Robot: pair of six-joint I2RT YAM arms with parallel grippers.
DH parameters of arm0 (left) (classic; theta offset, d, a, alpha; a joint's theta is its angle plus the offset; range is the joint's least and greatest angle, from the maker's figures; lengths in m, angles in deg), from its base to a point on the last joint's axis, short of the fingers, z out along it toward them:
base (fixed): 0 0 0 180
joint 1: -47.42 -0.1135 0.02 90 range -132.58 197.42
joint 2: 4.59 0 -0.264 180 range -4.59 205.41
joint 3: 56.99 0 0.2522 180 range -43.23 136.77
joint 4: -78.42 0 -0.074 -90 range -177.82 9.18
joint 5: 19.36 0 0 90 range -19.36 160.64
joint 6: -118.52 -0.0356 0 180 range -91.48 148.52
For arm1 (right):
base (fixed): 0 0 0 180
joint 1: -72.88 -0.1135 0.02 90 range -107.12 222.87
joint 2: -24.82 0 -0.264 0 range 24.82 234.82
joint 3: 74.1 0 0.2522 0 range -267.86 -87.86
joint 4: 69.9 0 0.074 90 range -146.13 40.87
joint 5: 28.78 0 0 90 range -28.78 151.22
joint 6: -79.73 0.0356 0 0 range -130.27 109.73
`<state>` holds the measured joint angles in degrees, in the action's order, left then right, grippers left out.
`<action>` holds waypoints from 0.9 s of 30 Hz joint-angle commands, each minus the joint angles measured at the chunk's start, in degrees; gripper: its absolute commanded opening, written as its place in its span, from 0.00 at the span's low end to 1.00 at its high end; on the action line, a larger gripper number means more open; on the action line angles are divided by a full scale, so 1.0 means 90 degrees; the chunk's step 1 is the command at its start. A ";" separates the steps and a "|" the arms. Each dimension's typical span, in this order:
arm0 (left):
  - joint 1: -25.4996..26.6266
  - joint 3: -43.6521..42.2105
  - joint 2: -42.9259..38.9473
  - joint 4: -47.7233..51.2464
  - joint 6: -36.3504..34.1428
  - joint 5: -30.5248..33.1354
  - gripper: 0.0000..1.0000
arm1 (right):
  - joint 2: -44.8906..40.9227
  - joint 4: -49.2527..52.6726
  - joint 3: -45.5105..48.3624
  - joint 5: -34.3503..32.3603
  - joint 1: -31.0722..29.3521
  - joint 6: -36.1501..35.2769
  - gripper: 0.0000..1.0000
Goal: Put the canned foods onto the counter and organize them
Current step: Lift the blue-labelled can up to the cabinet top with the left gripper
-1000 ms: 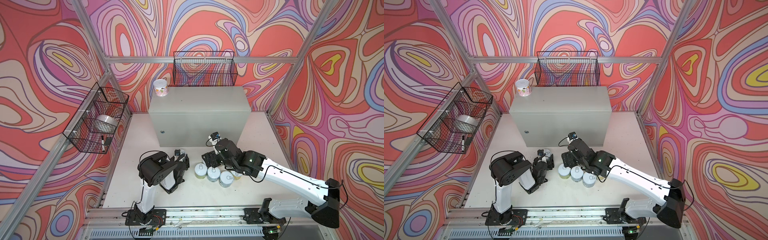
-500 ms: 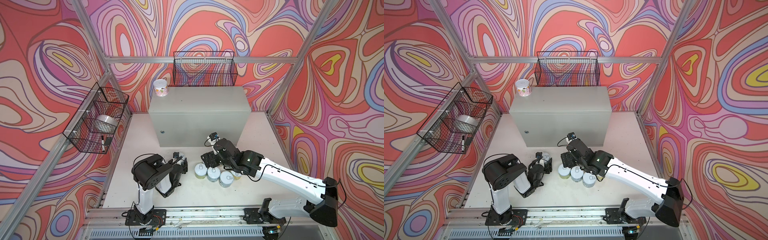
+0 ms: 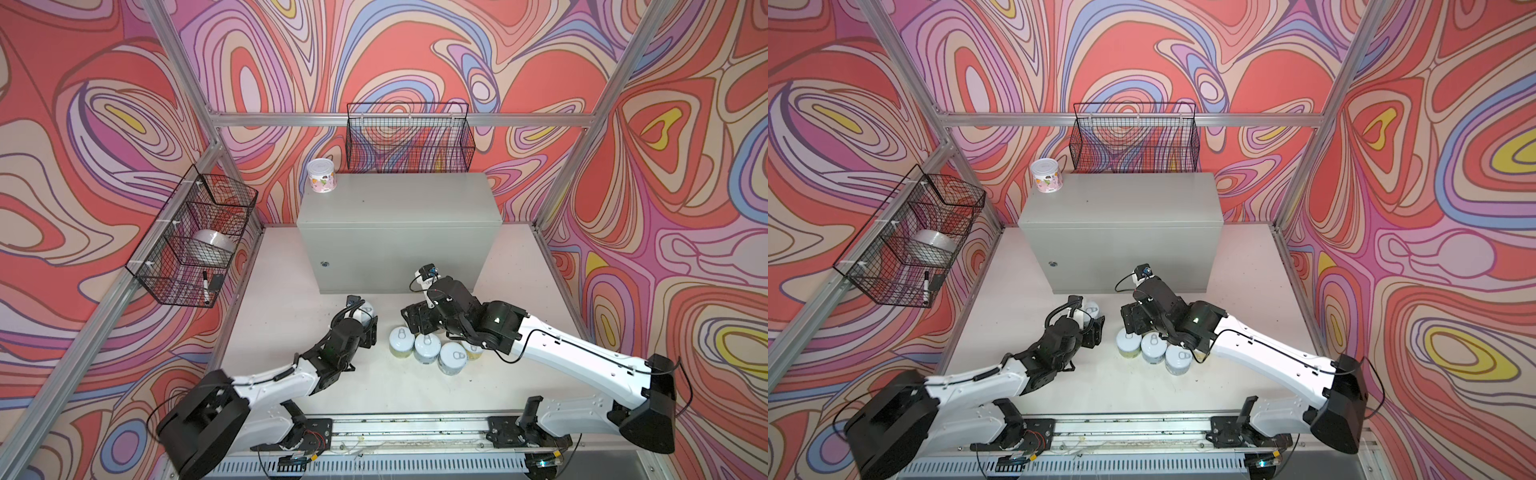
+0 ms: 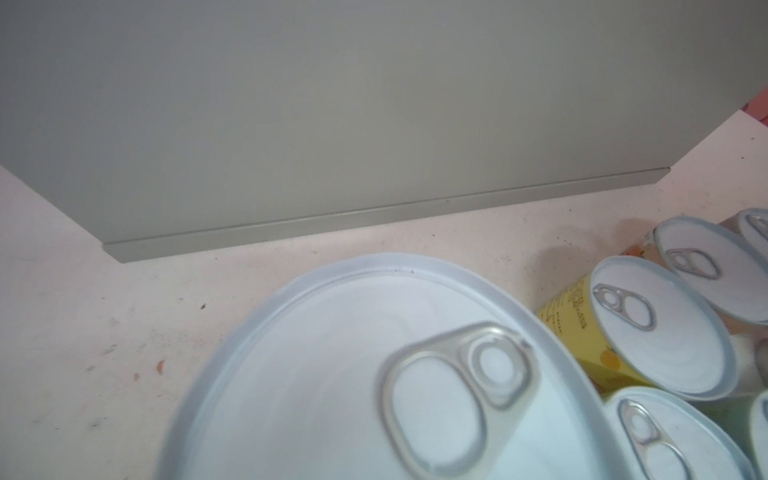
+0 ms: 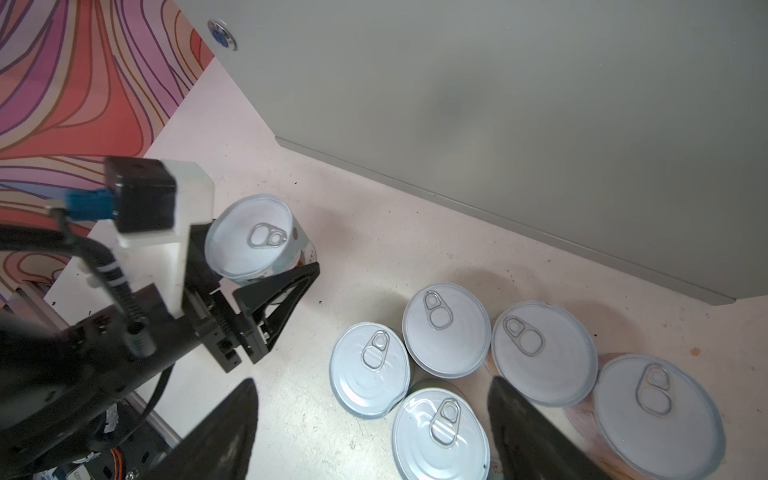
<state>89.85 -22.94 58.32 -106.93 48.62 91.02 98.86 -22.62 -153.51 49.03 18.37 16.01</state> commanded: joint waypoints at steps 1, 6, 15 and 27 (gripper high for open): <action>0.0031 0.0536 -0.1009 0.2058 0.0003 0.0162 0.00 | -0.0004 -0.0217 0.0271 -0.0020 -0.0018 0.0127 0.89; 0.0041 0.1695 -0.1877 0.3746 -0.0096 0.0352 0.00 | 0.0016 -0.0282 0.0482 0.0043 -0.0014 0.0202 0.88; 0.0040 0.4084 -0.1440 0.5618 -0.0094 0.0459 0.00 | -0.0122 -0.0198 0.0261 -0.0072 -0.0023 0.0186 0.88; -0.0559 0.6689 -0.0239 0.6129 -0.0670 0.0040 0.00 | -0.0174 -0.0200 -0.0027 -0.0158 -0.0016 0.0094 0.89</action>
<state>86.77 33.00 55.17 -51.81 44.57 92.35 98.09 -24.04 -152.15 48.58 18.37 17.41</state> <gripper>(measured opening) 0.755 0.885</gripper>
